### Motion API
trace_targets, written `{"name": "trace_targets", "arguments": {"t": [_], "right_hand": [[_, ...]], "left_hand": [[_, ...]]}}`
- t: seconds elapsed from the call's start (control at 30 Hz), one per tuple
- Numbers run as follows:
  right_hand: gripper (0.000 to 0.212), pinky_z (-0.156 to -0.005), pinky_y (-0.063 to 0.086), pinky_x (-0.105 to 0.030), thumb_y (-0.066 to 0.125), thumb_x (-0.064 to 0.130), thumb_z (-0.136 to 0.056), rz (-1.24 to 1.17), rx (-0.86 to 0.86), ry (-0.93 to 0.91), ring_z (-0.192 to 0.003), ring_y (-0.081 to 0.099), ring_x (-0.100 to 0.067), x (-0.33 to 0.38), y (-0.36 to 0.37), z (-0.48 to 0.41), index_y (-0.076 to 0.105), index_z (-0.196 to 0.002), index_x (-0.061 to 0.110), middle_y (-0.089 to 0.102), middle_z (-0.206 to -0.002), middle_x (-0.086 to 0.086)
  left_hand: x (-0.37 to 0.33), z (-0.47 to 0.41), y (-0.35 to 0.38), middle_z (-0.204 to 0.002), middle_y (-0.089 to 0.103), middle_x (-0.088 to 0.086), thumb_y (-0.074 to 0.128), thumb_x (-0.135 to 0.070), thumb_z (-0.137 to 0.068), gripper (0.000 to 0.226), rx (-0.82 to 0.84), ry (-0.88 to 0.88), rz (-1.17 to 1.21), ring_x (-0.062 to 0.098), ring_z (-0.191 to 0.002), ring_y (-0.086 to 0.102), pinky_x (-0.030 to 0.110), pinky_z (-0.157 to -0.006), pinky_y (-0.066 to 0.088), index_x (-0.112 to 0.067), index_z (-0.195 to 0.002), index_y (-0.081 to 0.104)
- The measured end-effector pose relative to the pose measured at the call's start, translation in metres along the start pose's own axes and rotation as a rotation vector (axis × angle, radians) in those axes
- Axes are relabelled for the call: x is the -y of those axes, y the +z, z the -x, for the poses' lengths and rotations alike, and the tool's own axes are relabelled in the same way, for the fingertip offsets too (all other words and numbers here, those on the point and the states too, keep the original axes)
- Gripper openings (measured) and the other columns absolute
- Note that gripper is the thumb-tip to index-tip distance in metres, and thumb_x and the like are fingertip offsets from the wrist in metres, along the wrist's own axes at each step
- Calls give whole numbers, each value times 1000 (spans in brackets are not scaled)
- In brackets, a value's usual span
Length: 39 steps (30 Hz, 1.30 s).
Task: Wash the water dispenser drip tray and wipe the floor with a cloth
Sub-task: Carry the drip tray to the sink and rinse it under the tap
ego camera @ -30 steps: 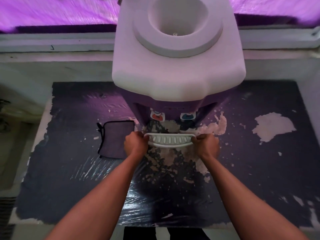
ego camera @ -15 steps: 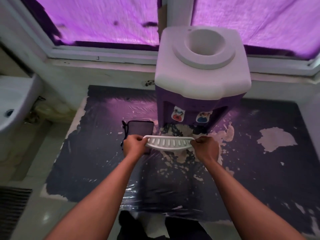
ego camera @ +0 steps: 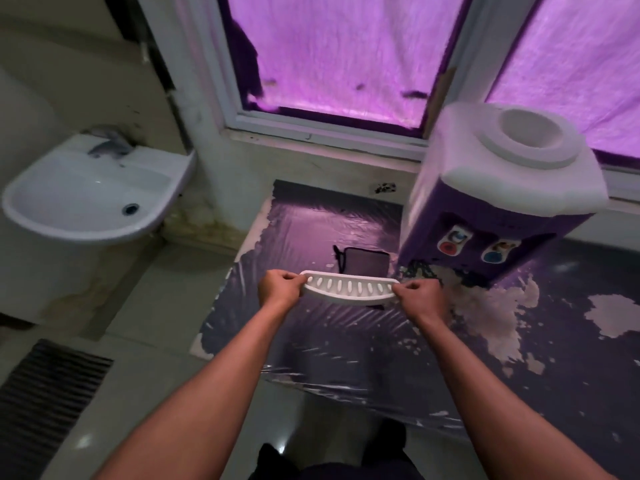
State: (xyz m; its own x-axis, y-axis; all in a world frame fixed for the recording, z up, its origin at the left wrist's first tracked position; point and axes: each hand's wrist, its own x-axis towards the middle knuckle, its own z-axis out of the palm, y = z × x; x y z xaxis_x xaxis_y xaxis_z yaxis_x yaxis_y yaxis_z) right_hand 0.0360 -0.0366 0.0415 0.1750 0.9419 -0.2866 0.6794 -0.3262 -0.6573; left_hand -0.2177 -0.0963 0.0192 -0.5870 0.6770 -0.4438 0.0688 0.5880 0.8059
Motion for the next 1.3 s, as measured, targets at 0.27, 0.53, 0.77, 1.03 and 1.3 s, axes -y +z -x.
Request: {"name": "trace_targets", "arguments": {"t": [0.27,0.53,0.77,1.03,1.3], "right_hand": [[28,-63,45,-27,77,43,-75,14,-26,-65,-68,66,-22,79,58,37,80,-75,16,73,-67,-5],[30,-65,54,-31,75,47,-75,-34,-77,-159,-65,67,-20,161,90,26,79,-72,17,72,-63,-2],[29,-67,54,-33,74,45,-75,-53,-123,-190,-69,66,-22,222,116,-3,79,-75,17,74,-69,-3],[32,-64,54,-32,72,52,-73,-55,-204,-182,-66,66,-20,269,133,-11,76,-67,21,72,-65,1],[27,-59,39,-25,73,47,-75,-73,-331,-49,-63,58,-19,301,172,10,75,-67,21,67,-62,1]], "left_hand": [[-5,-34,-101,-56,70,5,77,-16,-71,10,-101,42,79,20,-58,71,43,-68,62,-15,-62,71],[-27,-107,-144,-63,73,7,77,-18,-70,11,-112,40,148,27,-65,73,45,-72,61,-14,-63,70],[-54,-169,-166,-65,72,11,77,-14,-72,11,-109,33,213,23,-58,66,41,-68,58,-13,-63,70],[-81,-209,-187,-63,68,15,76,-12,-75,16,-79,43,261,23,-60,61,32,-63,48,-13,-61,68],[-95,-267,-219,-64,72,7,79,-17,-72,7,42,85,169,23,-62,71,39,-68,59,-12,-71,74]]}}
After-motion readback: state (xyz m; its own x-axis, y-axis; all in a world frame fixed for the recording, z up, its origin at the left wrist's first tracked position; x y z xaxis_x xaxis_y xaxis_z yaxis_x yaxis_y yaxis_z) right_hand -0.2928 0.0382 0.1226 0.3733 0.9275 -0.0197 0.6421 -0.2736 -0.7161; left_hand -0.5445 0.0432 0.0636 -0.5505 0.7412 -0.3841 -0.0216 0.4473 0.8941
